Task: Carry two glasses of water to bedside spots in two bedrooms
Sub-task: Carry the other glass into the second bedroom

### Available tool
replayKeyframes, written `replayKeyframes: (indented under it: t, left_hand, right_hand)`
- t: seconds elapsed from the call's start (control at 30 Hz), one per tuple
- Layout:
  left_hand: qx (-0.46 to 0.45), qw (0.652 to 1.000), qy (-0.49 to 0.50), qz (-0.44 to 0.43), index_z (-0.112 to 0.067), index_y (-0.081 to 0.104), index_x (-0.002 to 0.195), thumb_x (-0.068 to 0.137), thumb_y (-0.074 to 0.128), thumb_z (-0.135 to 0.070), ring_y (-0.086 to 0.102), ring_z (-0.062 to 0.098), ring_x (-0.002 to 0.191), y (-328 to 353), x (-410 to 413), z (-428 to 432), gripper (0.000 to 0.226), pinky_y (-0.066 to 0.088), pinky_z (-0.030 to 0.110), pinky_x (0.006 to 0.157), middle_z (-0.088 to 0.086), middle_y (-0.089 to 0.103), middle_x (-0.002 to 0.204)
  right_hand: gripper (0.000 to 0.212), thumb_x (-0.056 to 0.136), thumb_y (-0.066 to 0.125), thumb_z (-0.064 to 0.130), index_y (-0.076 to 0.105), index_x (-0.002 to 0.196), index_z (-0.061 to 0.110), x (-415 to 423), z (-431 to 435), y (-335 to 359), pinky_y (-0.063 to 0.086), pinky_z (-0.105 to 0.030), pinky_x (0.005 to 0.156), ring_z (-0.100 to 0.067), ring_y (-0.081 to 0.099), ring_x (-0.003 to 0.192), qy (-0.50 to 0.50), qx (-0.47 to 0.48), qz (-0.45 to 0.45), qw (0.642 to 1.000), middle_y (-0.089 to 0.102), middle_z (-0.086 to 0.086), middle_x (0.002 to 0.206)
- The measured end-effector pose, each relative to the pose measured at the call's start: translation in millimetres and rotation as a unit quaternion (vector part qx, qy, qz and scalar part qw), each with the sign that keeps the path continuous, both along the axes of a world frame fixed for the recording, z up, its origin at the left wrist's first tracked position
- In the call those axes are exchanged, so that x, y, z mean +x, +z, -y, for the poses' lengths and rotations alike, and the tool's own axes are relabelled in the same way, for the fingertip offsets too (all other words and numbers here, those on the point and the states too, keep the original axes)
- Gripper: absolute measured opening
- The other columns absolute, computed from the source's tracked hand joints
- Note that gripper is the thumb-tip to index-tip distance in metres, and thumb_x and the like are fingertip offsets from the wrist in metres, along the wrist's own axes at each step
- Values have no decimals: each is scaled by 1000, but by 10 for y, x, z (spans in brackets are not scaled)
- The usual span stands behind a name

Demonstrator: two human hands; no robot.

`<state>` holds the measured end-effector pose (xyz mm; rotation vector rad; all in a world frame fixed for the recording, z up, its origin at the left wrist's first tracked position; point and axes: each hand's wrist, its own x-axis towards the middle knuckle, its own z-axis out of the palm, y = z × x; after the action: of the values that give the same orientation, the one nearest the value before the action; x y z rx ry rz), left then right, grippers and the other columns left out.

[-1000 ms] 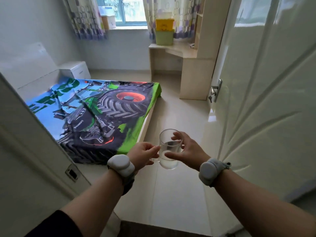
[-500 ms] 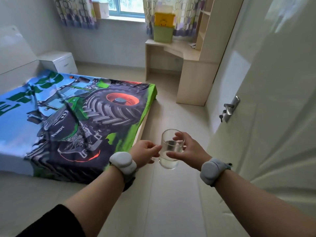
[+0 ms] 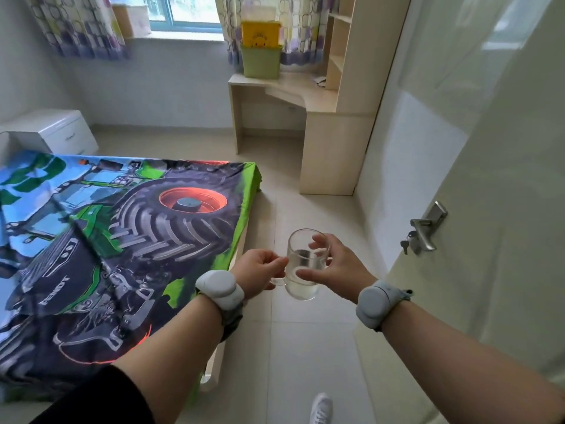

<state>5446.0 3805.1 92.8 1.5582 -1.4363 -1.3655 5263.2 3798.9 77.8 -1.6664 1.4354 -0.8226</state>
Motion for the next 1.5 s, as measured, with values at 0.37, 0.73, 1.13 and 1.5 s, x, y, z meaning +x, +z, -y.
replayKeyframes:
  t: [0.37, 0.73, 1.13, 1.5]
  left_hand:
    - [-12, 998, 58, 21, -10, 60, 77, 89, 55, -21, 58, 28, 78, -1, -350, 1836, 17, 52, 47, 81, 17, 65, 85]
    - [-25, 998, 58, 25, -11, 62, 79, 90, 54, -20, 57, 24, 76, -102, -124, 3728, 16, 52, 36, 68, 13, 63, 81]
    - [10, 999, 33, -29, -11, 63, 90, 90, 47, -41, 62, 21, 86, 27, -17, 6046, 34, 52, 43, 83, 9, 65, 93]
    - [22, 999, 19, 37, -4, 65, 100, 86, 49, -50, 65, 29, 99, 76, -593, 7966, 50, 54, 43, 88, 14, 69, 101]
  right_hand:
    - [73, 65, 82, 32, 44, 126, 20, -305, 1960, 104, 44, -19, 85, -14, 54, 103, 55, -23, 7, 998, 52, 6, 116]
    - [75, 65, 83, 32, 43, 127, 19, -86, 3849, 70, 47, -29, 90, -16, 55, 104, 65, -19, -8, 998, 53, 4, 117]
    - [78, 66, 83, 29, 42, 130, 17, 50, 5941, 184, 42, -15, 83, -10, 54, 104, 10, -13, -10, 1000, 54, 3, 121]
    - [77, 65, 84, 24, 42, 129, 18, -548, 7966, 131, 41, -6, 80, -4, 56, 95, 47, 3, 18, 999, 54, 4, 120]
